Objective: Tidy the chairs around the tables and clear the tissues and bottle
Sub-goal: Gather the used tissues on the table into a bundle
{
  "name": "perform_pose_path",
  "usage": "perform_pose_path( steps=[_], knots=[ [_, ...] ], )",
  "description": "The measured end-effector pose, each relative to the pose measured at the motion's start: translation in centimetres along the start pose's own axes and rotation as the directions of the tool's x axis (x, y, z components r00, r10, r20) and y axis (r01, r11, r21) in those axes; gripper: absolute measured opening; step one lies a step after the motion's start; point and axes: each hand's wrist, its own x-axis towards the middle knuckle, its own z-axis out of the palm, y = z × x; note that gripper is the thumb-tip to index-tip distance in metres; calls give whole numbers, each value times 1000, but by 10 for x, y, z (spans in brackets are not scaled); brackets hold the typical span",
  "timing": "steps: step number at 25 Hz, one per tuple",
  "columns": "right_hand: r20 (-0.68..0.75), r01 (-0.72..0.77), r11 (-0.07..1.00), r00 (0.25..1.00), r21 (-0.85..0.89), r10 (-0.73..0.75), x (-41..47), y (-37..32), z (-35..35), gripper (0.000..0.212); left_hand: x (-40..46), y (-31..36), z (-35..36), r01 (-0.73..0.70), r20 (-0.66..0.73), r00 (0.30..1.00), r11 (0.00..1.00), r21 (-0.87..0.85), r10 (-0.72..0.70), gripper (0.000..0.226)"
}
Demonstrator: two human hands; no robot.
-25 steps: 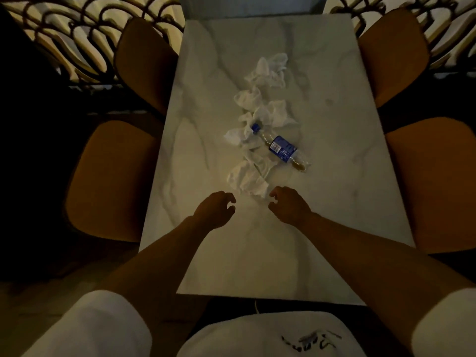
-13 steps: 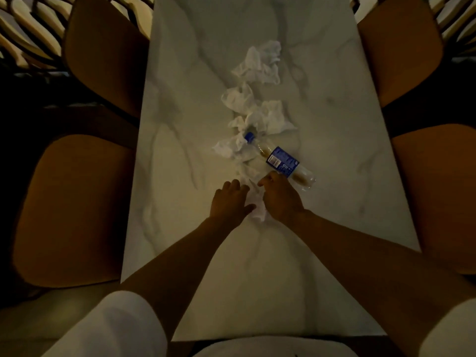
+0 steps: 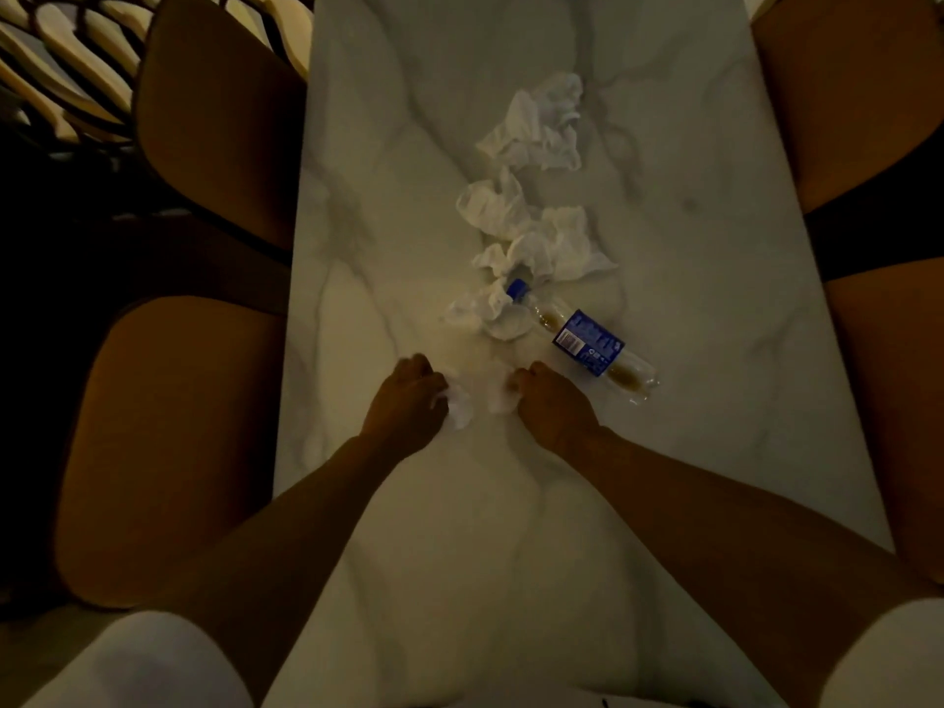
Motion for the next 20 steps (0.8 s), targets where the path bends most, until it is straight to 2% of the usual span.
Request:
perform_pose_path(
  steps=[1,3,5,6,8,13,15,18,20],
  knots=[
    [-38,-10,997,999,71,13,2,0,-4,20,15,0,-9,3,-46,999,999,54,0,18],
    [-201,-46,973,975,226,92,9,-2,-19,14,49,6,-26,-27,-131,990,992,127,43,17],
    [-334,-53,925,923,376,189,17,-8,-38,16,76,16,-33,-133,-113,983,983,128,148,13],
    [-353,-41,904,912,426,208,20,-10,-44,22,84,22,-32,-214,-79,971,968,129,225,11],
    [-310,-38,903,933,428,186,25,-14,-47,39,90,26,-19,-332,-39,940,936,115,338,9],
    [-97,-33,985,994,167,50,39,-14,-26,60,66,4,2,-128,-46,991,991,-24,127,15],
    [-14,-2,995,1000,99,3,46,-16,-19,66,54,-8,2,-36,-25,999,997,-75,34,26],
    [114,86,984,988,157,-104,48,-24,-7,64,40,-22,1,26,-27,999,983,-182,-31,52],
    [116,101,971,985,217,-128,47,-28,0,53,34,-26,1,23,-1,1000,988,-151,-23,65]
  ],
)
